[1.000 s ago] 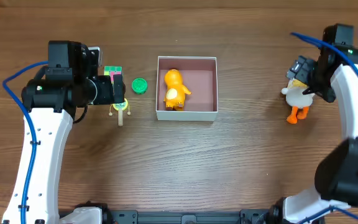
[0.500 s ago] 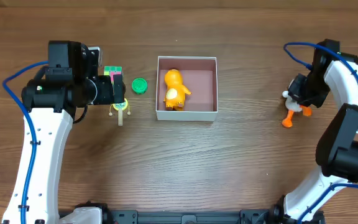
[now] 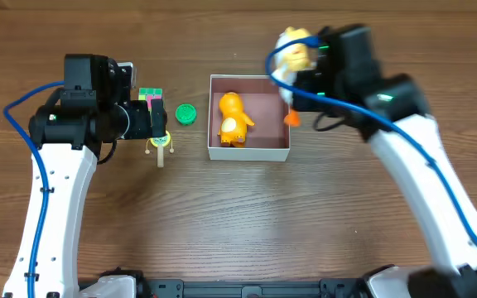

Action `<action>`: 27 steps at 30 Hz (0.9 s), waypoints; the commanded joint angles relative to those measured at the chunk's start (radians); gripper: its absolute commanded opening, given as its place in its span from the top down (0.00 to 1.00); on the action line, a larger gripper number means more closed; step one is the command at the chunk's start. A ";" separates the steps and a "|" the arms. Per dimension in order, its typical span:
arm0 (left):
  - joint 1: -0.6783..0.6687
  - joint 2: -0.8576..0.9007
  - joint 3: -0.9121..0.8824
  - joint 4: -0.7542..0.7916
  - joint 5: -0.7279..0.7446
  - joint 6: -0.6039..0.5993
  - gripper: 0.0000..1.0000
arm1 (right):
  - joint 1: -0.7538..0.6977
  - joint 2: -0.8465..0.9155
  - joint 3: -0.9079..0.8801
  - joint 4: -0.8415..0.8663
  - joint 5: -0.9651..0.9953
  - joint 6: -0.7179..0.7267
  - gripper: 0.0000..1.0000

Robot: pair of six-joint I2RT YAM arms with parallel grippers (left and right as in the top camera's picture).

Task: Pack container
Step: 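Place the duck plush into the box beside the dinosaur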

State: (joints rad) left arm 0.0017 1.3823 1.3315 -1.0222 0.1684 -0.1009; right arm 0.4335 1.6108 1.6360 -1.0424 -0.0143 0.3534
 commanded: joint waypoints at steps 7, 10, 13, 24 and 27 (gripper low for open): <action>0.005 0.004 0.025 0.002 0.000 0.019 0.00 | 0.065 0.363 -0.014 0.077 0.072 0.096 0.96; 0.005 0.004 0.025 0.002 0.000 0.019 0.00 | 0.065 0.384 -0.014 0.094 0.073 0.088 0.73; 0.005 0.004 0.025 0.002 0.000 0.019 0.00 | 0.065 0.365 -0.002 0.099 0.072 0.053 0.43; 0.005 0.004 0.025 0.002 0.000 0.019 0.00 | 0.042 0.054 0.121 -0.004 0.098 -0.014 0.17; 0.005 0.004 0.025 0.002 0.000 0.019 0.00 | -0.010 -0.044 0.121 -0.026 0.122 -0.014 0.10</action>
State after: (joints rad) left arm 0.0017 1.3823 1.3315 -1.0222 0.1684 -0.1009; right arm 0.4774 1.6642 1.7275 -1.0481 0.0601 0.3481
